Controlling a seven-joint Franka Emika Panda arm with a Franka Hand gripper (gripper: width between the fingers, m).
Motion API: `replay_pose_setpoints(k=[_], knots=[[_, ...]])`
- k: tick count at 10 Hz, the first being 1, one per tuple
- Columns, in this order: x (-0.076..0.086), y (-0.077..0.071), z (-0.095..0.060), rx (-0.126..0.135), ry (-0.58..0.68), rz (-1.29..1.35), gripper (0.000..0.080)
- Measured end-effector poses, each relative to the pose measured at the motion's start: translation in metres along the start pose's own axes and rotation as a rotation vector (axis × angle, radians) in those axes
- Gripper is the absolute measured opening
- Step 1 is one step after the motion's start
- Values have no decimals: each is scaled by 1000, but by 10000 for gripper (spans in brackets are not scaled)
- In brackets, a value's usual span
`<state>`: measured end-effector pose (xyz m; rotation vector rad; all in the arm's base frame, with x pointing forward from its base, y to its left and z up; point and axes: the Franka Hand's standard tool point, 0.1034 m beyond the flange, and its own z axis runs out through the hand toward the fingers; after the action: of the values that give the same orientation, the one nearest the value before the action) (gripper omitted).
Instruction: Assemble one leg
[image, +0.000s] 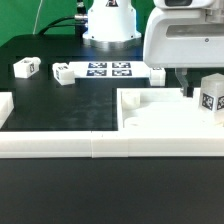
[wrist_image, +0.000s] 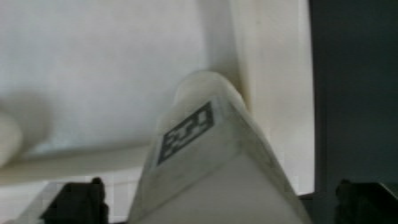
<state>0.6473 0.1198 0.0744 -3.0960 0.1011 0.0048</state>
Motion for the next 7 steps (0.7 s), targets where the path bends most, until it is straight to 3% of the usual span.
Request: replay_pose_setpoints(k=[3,5,7], knots=[[1,-1,-1,-25,6,-260,649],[1,0,-1,-25,5,-277,649],[0,0,0,-25,4,-274,384]])
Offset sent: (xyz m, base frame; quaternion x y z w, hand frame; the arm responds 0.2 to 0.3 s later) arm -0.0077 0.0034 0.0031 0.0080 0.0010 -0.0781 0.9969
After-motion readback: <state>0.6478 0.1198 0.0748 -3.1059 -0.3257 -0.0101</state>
